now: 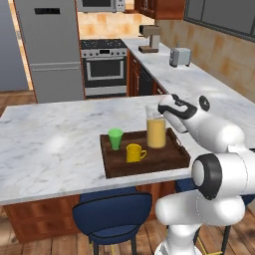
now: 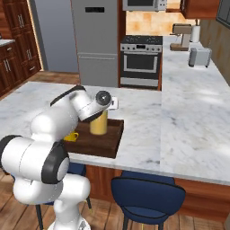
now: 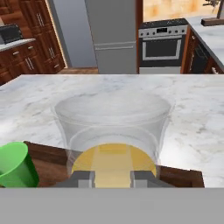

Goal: There is a tray on the dining counter. Grab the cup, mug, and pitcher and place them on the tray. The pitcher may be placed next to the tray if it cannot fit the tray.

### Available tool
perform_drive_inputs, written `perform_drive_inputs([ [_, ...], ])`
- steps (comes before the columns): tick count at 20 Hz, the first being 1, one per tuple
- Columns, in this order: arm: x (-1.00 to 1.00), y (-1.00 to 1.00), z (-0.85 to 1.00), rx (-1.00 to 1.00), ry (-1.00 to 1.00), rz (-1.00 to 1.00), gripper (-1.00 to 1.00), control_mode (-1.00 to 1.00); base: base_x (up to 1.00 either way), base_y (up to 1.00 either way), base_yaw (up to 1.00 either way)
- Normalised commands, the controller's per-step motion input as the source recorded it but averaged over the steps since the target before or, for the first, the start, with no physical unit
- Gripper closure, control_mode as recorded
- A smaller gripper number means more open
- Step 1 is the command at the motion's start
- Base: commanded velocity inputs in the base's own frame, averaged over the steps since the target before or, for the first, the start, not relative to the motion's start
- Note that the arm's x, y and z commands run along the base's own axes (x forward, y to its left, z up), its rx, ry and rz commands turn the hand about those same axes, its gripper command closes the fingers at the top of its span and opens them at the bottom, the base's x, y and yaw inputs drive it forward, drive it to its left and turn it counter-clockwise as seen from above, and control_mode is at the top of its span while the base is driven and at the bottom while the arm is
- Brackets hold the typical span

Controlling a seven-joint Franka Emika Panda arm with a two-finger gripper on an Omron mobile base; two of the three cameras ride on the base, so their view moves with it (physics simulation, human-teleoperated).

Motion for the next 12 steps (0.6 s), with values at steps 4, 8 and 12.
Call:
perform_drive_inputs([
  [4,-0.36,0.0,-0.05,0.0,-0.03,-0.01,1.0,-1.0,0.0,0.0,0.0],
  [8,-0.32,0.0,-0.09,0.0,-0.03,-0.02,1.0,-1.0,0.0,0.0,0.0],
  [12,-0.19,0.0,-0.07,0.0,-0.02,-0.01,1.0,-1.0,0.0,0.0,0.0],
])
